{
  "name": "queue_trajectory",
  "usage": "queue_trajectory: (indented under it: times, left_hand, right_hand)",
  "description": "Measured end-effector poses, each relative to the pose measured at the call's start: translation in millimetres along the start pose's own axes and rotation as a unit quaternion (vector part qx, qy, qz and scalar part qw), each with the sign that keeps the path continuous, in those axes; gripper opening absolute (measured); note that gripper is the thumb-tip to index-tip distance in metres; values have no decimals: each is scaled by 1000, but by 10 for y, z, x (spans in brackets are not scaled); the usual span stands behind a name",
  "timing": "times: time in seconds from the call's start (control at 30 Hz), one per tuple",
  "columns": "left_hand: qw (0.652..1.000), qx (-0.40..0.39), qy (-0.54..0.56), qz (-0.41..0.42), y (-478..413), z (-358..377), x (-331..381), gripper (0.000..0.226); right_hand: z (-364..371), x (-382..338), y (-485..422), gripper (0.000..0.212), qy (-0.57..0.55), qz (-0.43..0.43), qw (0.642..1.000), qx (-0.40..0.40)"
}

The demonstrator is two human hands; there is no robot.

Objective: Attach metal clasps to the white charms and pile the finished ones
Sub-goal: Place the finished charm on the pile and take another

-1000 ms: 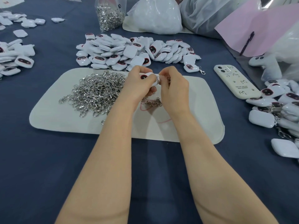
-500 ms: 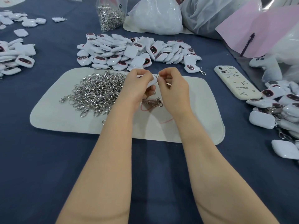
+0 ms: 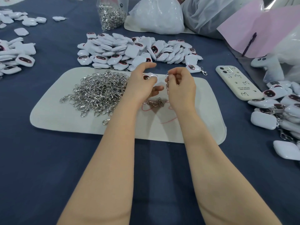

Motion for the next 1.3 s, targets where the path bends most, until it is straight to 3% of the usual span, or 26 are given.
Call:
queue_trajectory:
  times: [0.2, 0.27, 0.6, 1.3]
  left_hand:
    - [961, 38, -251, 110, -37, 32, 49, 9]
    - [949, 56, -287, 120, -49, 28, 28, 9]
    - [948, 116, -276, 111, -88, 51, -30, 11]
    - [934, 115, -308, 137, -97, 60, -23, 8]
  right_hand:
    - [32, 15, 5, 19, 78, -54, 994, -47]
    - [47, 17, 15, 19, 96, -66, 991, -65]
    - [67, 7, 22, 13, 82, -47, 994, -56]
    - [49, 15, 11, 9, 60, -26, 997, -38]
Point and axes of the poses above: each hand's wrist, its own y-axis away from the middle knuckle, its own z-axis out of the palm, x = y × z, the point moved 2 cm from there along -y, towards the middle knuckle, and after that the axes turned 14 degrees about -y, right-handed, at the moved point
